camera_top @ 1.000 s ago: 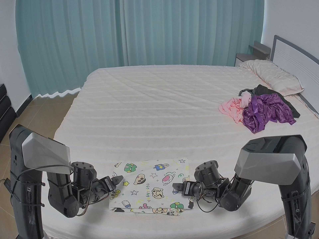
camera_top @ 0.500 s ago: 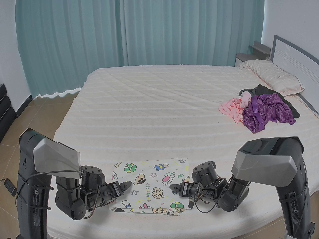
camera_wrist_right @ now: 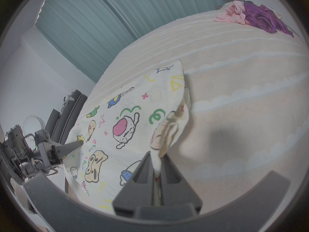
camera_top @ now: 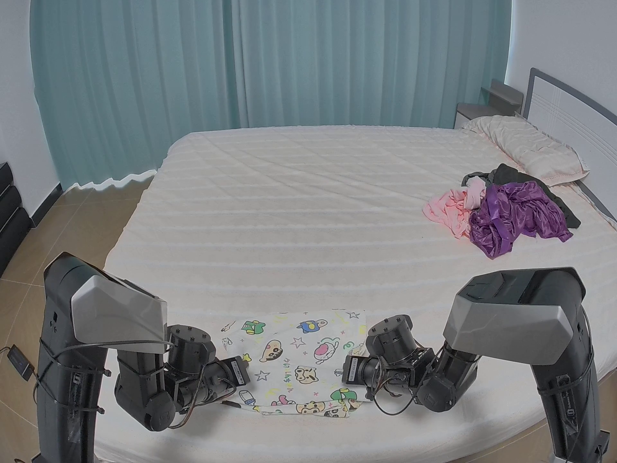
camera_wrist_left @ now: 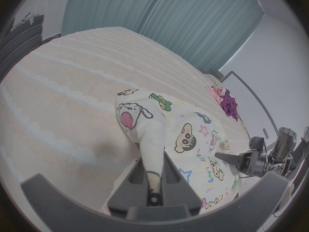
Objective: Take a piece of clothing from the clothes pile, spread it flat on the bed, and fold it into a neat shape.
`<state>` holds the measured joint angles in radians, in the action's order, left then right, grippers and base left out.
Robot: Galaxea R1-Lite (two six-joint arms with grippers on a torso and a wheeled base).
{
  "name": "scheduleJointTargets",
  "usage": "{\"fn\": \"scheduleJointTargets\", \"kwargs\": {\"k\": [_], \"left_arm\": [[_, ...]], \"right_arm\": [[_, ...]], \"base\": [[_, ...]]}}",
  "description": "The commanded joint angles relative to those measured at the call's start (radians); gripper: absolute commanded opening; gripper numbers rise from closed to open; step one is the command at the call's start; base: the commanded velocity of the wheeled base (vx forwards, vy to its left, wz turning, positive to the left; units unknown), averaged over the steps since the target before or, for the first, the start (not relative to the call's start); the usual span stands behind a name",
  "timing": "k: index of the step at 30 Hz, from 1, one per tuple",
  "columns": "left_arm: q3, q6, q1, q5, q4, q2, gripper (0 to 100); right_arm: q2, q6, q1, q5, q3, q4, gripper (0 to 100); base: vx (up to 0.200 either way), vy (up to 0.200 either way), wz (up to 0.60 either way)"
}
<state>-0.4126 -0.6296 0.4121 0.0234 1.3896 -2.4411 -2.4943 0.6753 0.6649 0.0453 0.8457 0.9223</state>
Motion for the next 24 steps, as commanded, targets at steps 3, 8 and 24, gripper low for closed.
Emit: {"fn": "scheduleJointTargets", "kwargs": {"k": [3, 8, 24], "left_arm": [[0.008, -0.025, 0.013, -0.003, 0.003, 0.005, 0], [0.029, -0.139, 0.043, -0.017, 0.003, 0.031, 0], [0.055, -0.197, 0.068, -0.019, 0.012, 0.094, 0]], "right_arm": [[0.000, 0.010, 0.001, 0.001, -0.004, 0.003, 0], [0.003, 0.055, 0.004, 0.007, -0.004, 0.004, 0], [0.038, 0.084, -0.001, 0.010, -0.080, 0.145, 0]], "base": [[0.000, 0.000, 0.00], [0.000, 0.000, 0.00], [0.000, -0.138, 0.00]]}}
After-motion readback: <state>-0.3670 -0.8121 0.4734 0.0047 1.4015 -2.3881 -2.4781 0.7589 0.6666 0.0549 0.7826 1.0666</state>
